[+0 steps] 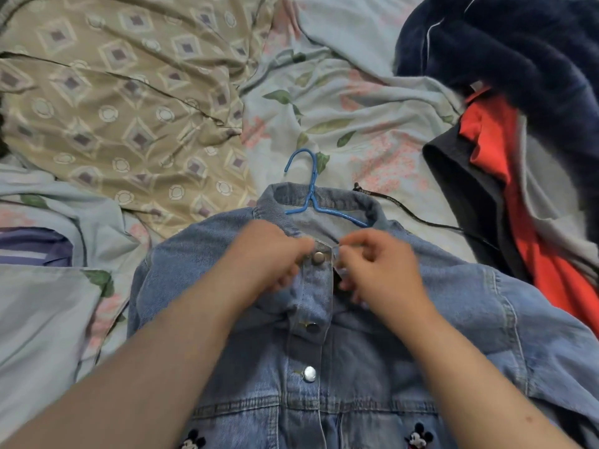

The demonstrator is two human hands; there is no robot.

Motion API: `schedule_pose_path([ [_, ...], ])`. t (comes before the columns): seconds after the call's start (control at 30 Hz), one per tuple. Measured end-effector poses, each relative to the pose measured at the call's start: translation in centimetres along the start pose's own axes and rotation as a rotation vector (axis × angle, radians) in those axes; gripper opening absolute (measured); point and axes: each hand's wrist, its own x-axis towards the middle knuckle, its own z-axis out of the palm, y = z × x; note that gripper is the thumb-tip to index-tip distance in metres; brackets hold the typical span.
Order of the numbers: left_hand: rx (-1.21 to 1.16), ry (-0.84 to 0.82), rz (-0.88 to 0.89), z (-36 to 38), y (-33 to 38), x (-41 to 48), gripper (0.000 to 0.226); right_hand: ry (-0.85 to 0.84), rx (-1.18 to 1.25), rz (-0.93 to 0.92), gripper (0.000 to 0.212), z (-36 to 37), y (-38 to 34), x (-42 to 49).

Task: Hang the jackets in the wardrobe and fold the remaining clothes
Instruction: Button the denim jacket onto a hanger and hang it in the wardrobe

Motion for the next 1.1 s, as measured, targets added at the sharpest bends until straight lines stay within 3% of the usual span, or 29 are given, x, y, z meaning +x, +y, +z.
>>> schedule_pose_path([
  [0.07, 0.289, 0.265, 0.199, -3.5, -0.1, 1.5, 0.039, 0.19, -0.151, -0.181, 0.009, -3.2, -0.5, 1.5],
  [0.1, 0.425, 0.315, 0.252, -4.9, -0.3, 2.2, 0.039, 0.224, -0.325, -0.236, 0.015, -4.7, -0.5, 2.6],
  [0.17, 0.687, 0.185, 0.255, -6.3, -0.8, 3.4, 0.057, 0.088, -0.671, -0.19, 0.021, -6.3, -0.1, 4.6],
  [0.23, 0.825, 0.075, 0.254, -6.2, -1.3, 4.3, 0.057, -0.102, -0.834, -0.082, 0.02, -6.3, 0.6, 5.8],
  [0.37, 0.606, 0.004, 0.342, -6.0, -1.4, 3.7, 0.023, -0.258, -0.704, -0.044, 0.02, -5.4, -0.1, 5.1],
  [0.5, 0.518, 0.084, 0.415, -7.9, 0.2, 0.2, 0.034, -0.2, -0.538, -0.004, 0.02, -7.1, -3.8, 2.6],
  [0.6, 0.455, 0.126, 0.457, -10.3, 2.6, -4.0, 0.042, -0.263, -0.314, -0.006, 0.015, -10.0, -9.3, -0.4],
  [0.67, 0.394, 0.122, 0.487, -11.7, 4.2, -7.4, 0.034, -0.297, -0.219, -0.06, 0.028, -12.2, -13.7, -2.6],
  [0.73, 0.325, 0.12, 0.528, -12.8, 5.7, -11.2, 0.014, -0.246, -0.284, -0.115, 0.033, -14.2, -17.6, -5.0],
  [0.8, 0.29, 0.153, 0.523, -13.5, 6.9, -14.8, 0.01, -0.221, -0.363, -0.158, 0.056, -15.4, -20.5, -7.1],
  [0.83, 0.278, 0.173, 0.526, -14.4, 8.1, -17.3, 0.016, -0.219, -0.411, -0.195, 0.053, -16.3, -22.6, -8.6],
  [0.93, 0.273, 0.17, 0.564, -17.1, 11.5, -24.6, 0.037, -0.192, -0.55, -0.277, 0.013, -18.9, -28.0, -13.4],
  [1.03, 0.271, 0.177, 0.685, -20.1, 15.0, -30.8, 0.023, -0.154, -0.603, -0.34, 0.003, -21.1, -33.7, -18.1],
  [1.1, 0.288, 0.227, 0.754, -22.2, 17.5, -34.4, 0.018, -0.115, -0.637, -0.4, 0.014, -22.4, -37.5, -21.0],
])
